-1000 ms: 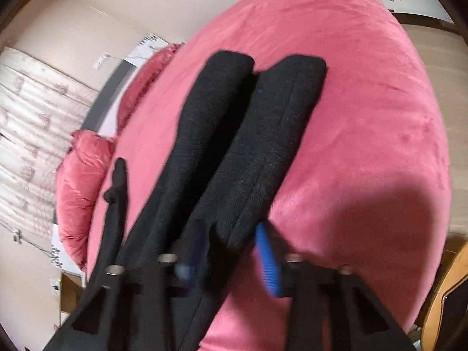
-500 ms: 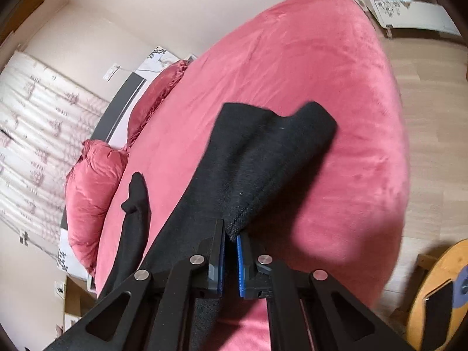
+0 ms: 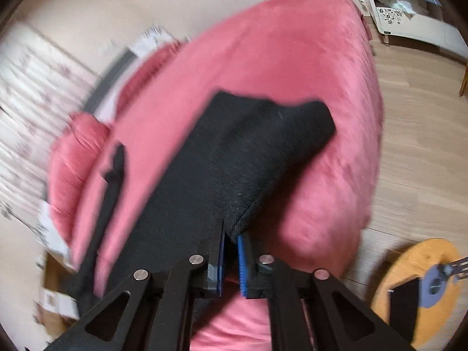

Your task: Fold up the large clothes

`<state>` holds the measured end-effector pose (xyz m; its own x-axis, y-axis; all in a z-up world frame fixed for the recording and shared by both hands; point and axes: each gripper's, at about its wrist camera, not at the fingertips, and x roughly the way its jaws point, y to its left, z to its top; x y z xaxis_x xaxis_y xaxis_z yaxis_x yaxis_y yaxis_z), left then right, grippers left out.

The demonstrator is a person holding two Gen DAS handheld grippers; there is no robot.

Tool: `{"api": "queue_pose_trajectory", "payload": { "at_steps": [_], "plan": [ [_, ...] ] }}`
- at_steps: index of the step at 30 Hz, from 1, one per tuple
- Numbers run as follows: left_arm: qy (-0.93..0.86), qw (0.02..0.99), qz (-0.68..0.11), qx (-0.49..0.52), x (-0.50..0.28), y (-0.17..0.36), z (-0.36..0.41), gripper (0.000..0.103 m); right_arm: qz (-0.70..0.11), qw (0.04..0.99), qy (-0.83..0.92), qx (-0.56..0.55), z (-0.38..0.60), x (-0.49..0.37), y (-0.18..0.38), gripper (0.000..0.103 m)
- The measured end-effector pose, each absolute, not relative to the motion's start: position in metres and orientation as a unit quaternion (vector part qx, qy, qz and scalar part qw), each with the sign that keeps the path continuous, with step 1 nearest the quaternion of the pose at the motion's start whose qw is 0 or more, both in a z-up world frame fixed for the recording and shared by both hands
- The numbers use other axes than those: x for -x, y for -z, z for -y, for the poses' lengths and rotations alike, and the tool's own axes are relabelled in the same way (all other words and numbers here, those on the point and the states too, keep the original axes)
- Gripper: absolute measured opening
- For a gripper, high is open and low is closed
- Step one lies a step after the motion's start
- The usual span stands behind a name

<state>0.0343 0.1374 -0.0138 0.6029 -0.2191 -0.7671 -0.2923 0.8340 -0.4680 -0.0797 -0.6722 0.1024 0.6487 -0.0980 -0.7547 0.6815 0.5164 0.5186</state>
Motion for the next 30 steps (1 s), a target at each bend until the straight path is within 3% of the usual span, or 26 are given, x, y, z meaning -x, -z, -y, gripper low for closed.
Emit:
{"api": "queue_pose_trajectory", "payload": {
  "at_steps": [1,3,9,12,17,22,26,27,29,30],
  "plan": [
    [-0.024,0.844,-0.455,0.282,-0.035,0.017,-0.136,0.038,-0.358,0.798,0.252,-0.414,0.670,0.077,-0.098,0.022],
    [-0.036,0.844,-0.456,0.278,-0.032,0.013,-0.137,0.045,-0.381,0.795,0.283,-0.376,0.664,0.074,-0.095,0.031],
    [-0.061,0.867,-0.404,0.285,-0.008,-0.017,-0.150,0.060,-0.339,0.806,0.391,-0.287,0.622,0.087,-0.134,0.033],
    [-0.061,0.891,-0.367,0.260,-0.010,-0.038,-0.149,0.067,-0.318,0.836,0.360,-0.265,0.590,0.078,-0.147,0.035],
    [0.008,0.911,-0.364,0.194,-0.058,-0.059,-0.110,0.077,-0.363,0.884,0.221,-0.195,0.499,0.023,-0.140,0.035],
    [0.046,0.904,-0.398,0.151,-0.121,-0.057,-0.068,0.078,-0.401,0.892,0.116,-0.175,0.411,-0.021,-0.116,0.035],
    [0.040,0.876,-0.448,0.174,-0.173,-0.036,-0.053,0.077,-0.409,0.898,0.081,-0.142,0.355,-0.035,-0.095,0.035],
    [0.037,0.869,-0.458,0.186,-0.182,-0.031,-0.054,0.071,-0.410,0.899,0.082,-0.133,0.344,-0.035,-0.089,0.035],
    [0.033,0.849,-0.482,0.214,-0.201,-0.017,-0.056,0.045,-0.411,0.900,0.085,-0.117,0.331,-0.034,-0.080,0.036],
    [0.038,0.842,-0.490,0.224,-0.207,-0.012,-0.058,0.037,-0.407,0.903,0.089,-0.103,0.324,-0.032,-0.077,0.036]
  ]
}}
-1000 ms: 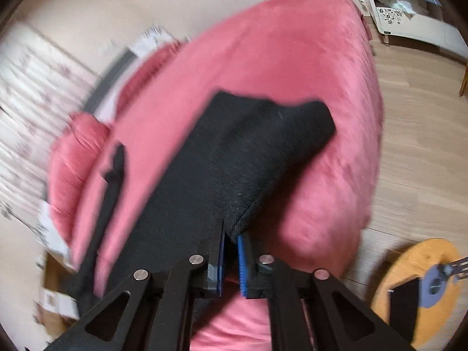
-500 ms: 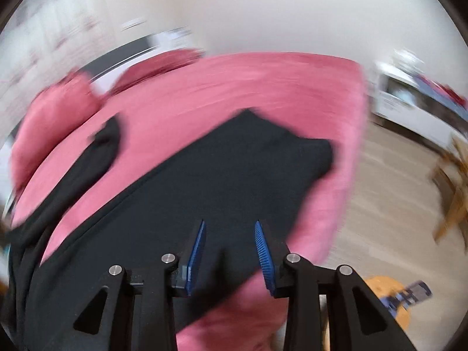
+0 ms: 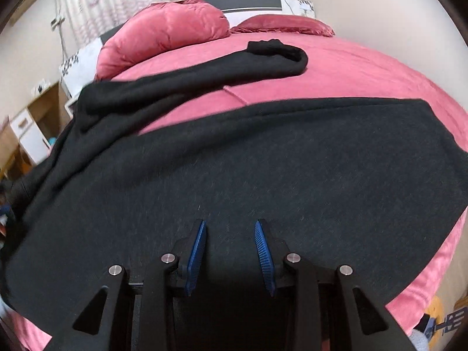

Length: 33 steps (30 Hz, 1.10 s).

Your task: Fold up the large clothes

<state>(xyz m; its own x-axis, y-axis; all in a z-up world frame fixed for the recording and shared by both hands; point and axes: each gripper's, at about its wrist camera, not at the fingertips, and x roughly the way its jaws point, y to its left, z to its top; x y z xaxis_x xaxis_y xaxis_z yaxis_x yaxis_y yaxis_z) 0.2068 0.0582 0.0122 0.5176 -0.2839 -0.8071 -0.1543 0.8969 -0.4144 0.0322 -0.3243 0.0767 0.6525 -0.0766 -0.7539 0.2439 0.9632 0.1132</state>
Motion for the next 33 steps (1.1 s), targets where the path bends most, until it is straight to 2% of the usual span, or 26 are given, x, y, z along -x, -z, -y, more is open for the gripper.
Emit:
{"api": "queue_pose_trajectory", "payload": {
  "at_steps": [1,4,7,12,17,22,26,27,29,31,33],
  "plan": [
    [0.055,0.835,-0.493,0.238,-0.214,-0.008,-0.059,0.018,-0.401,0.908,0.090,-0.086,0.327,-0.028,-0.077,0.036],
    [0.061,0.858,-0.466,0.209,-0.220,-0.023,-0.055,0.012,-0.398,0.911,0.088,-0.060,0.316,-0.030,-0.076,0.037],
    [0.049,0.889,-0.418,0.181,-0.225,-0.050,-0.062,0.010,-0.393,0.912,0.086,-0.076,0.318,-0.030,-0.074,0.038],
    [-0.021,0.888,-0.397,0.230,-0.253,-0.061,-0.117,0.009,-0.388,0.914,0.085,-0.079,0.317,-0.027,-0.072,0.038],
    [-0.075,0.874,-0.410,0.251,-0.284,-0.041,-0.160,0.009,-0.384,0.915,0.084,-0.086,0.327,-0.032,-0.072,0.038],
    [-0.084,0.857,-0.449,0.239,-0.300,-0.012,-0.160,0.015,-0.382,0.916,0.084,-0.090,0.329,-0.032,-0.069,0.039],
    [-0.093,0.869,-0.422,0.239,-0.281,-0.027,-0.151,0.029,-0.381,0.917,0.085,-0.085,0.328,-0.032,-0.069,0.040],
    [-0.103,0.876,-0.412,0.230,-0.274,-0.034,-0.146,0.038,-0.381,0.917,0.085,-0.085,0.328,-0.032,-0.068,0.041],
    [-0.137,0.896,-0.364,0.212,-0.254,-0.052,-0.134,0.067,-0.381,0.917,0.085,-0.085,0.327,-0.032,-0.068,0.041],
    [-0.162,0.915,-0.304,0.210,-0.232,-0.066,-0.124,0.082,-0.381,0.917,0.085,-0.084,0.327,-0.032,-0.069,0.042],
    [-0.178,0.927,-0.256,0.208,-0.211,-0.077,-0.113,0.089,-0.380,0.917,0.084,-0.086,0.328,-0.032,-0.069,0.042]
  ]
}}
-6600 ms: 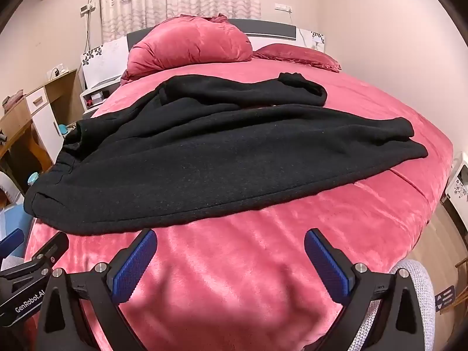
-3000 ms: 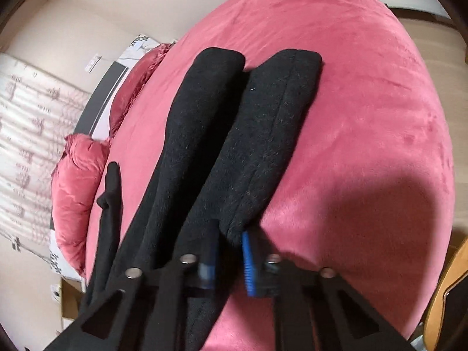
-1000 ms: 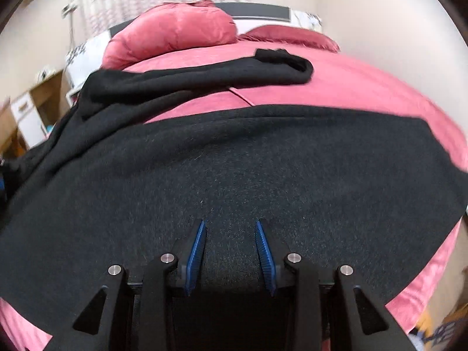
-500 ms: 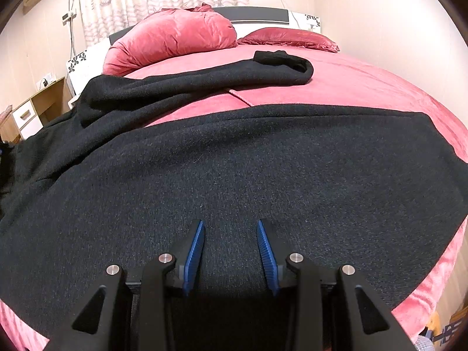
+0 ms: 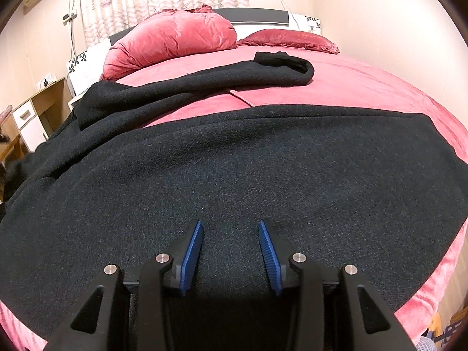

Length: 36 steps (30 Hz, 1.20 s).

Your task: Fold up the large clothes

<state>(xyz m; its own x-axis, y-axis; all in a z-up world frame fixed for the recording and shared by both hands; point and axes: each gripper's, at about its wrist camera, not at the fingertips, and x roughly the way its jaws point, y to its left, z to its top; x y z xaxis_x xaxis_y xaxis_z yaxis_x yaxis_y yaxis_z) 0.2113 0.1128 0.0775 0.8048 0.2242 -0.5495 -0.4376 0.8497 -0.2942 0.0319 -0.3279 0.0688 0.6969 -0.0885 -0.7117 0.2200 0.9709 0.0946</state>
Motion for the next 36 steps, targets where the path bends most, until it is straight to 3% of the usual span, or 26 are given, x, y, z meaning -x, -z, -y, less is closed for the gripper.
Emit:
{"api": "queue_pose_trajectory", "payload": {
  "at_steps": [6,13,22,29,36],
  "plan": [
    [-0.045,0.930,-0.329,0.157,-0.209,-0.051,-0.053,0.090,-0.389,0.913,0.079,-0.091,0.331,-0.034,-0.072,0.042],
    [0.007,0.899,-0.435,0.051,-0.222,0.033,-0.009,0.092,-0.403,0.907,0.041,-0.116,0.362,-0.056,-0.101,0.041],
    [0.025,0.910,-0.406,0.077,-0.219,0.042,-0.016,0.096,-0.397,0.907,0.102,-0.095,0.471,-0.180,-0.148,0.048],
    [0.032,0.911,-0.403,0.078,-0.213,0.042,-0.013,0.100,-0.417,0.889,0.175,-0.072,0.525,-0.292,-0.133,0.049],
    [0.038,0.910,-0.404,0.081,-0.219,0.044,-0.013,0.103,-0.467,0.864,0.183,0.055,0.519,-0.392,-0.102,0.048]
  ]
}}
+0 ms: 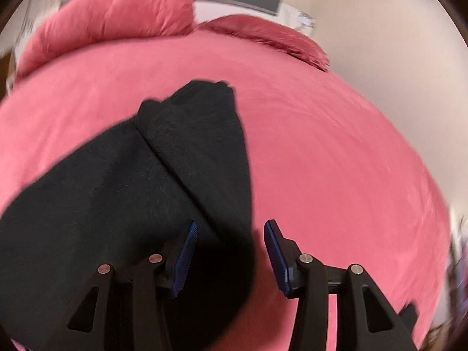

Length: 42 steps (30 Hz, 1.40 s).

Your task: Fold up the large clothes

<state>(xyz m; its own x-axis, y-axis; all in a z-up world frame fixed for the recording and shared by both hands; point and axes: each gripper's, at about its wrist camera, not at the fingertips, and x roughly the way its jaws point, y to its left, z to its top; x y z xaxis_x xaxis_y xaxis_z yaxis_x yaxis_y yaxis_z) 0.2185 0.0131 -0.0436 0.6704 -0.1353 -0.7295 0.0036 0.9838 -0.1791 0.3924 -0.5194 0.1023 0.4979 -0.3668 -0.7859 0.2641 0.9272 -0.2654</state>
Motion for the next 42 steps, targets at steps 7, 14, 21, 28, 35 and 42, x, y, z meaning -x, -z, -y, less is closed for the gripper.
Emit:
{"api": "queue_pose_trajectory", "payload": {
  "at_steps": [7,14,21,28,35,42],
  "plan": [
    [0.038,0.910,-0.405,0.082,-0.221,0.043,-0.012,0.103,-0.414,0.880,0.204,-0.112,0.576,-0.380,-0.128,0.006],
    [0.063,0.906,-0.409,0.086,-0.219,0.035,-0.011,0.102,-0.313,0.838,0.230,-0.382,0.677,-0.249,-0.150,0.006],
    [0.107,0.896,-0.425,0.070,-0.207,0.026,-0.009,0.102,-0.364,0.787,0.214,-0.450,0.701,-0.158,-0.089,0.018],
    [0.120,0.887,-0.445,0.039,-0.176,0.021,-0.006,0.102,-0.336,0.780,0.209,-0.485,0.699,-0.133,-0.078,0.036],
    [0.107,0.879,-0.459,0.071,-0.152,0.019,-0.011,0.101,-0.340,0.779,0.135,-0.509,0.667,-0.141,-0.083,0.036],
    [0.177,0.882,-0.434,0.037,-0.201,-0.012,0.077,0.102,-0.392,0.768,0.044,-0.504,0.598,-0.155,-0.064,0.039]
  ]
}}
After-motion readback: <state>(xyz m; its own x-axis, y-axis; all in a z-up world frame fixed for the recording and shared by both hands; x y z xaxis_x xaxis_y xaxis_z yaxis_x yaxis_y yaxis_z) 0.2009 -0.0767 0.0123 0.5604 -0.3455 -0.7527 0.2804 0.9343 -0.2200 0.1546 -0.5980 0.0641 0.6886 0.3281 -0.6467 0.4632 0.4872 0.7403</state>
